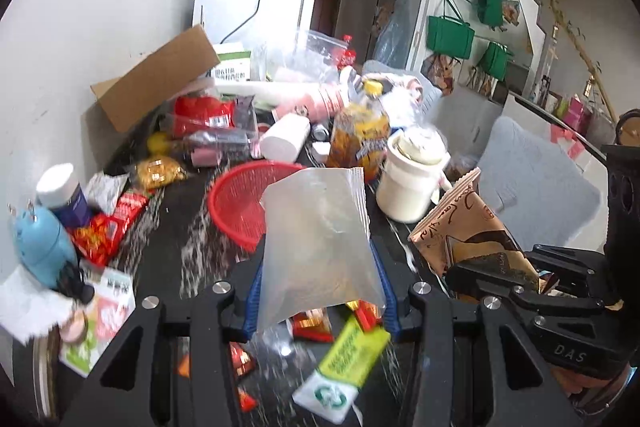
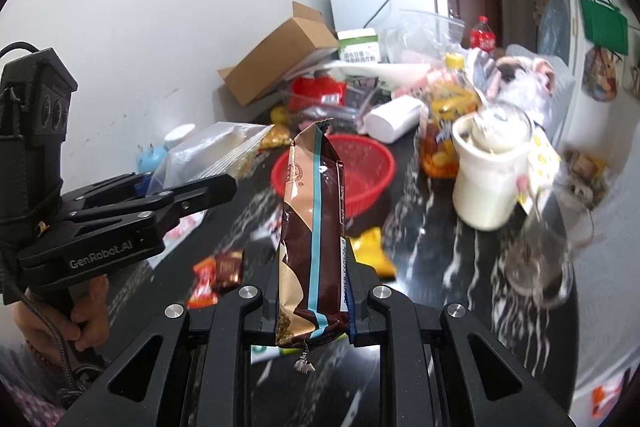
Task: Organize snacks
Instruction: 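Carry the wafer bar and clear bag over the red basket with both grippers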
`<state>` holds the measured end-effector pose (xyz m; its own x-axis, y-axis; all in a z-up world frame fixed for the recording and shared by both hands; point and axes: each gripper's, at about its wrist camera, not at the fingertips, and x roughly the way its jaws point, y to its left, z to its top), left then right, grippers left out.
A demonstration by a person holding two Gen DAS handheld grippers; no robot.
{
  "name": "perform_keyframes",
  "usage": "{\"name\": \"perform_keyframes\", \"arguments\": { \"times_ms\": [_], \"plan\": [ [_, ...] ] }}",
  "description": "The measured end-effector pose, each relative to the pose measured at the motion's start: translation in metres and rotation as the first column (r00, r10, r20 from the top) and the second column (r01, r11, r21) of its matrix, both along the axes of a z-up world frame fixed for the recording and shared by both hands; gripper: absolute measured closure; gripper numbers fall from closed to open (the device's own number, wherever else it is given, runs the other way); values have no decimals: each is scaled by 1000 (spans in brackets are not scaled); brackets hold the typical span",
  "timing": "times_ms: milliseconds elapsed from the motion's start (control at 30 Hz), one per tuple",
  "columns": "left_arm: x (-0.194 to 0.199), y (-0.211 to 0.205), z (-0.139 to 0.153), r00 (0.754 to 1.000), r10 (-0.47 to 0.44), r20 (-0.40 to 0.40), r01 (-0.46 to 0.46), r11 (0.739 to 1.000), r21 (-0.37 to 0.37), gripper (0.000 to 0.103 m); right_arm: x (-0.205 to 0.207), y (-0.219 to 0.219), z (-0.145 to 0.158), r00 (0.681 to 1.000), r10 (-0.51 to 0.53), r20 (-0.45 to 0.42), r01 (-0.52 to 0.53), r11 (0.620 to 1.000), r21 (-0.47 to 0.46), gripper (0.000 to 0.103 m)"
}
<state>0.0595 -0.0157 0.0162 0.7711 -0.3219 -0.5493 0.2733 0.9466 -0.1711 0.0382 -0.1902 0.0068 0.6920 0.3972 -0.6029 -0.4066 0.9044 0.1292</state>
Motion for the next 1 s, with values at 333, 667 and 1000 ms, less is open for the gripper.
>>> {"name": "perform_keyframes", "arguments": {
  "times_ms": [333,667,1000],
  "plan": [
    [67,6,14,998,41,55,-41,999,4,57,66,17,18,999,28,22,-27,999,-21,82],
    [129,-1,7,998,43,51,-45,998,34,57,134,23,14,1000,22,16,-22,1000,4,82],
    [187,-3,-22,996,89,-14,-87,994,72,57,194,28,-11,999,13,-31,-14,1000,-19,82]
  ]
}}
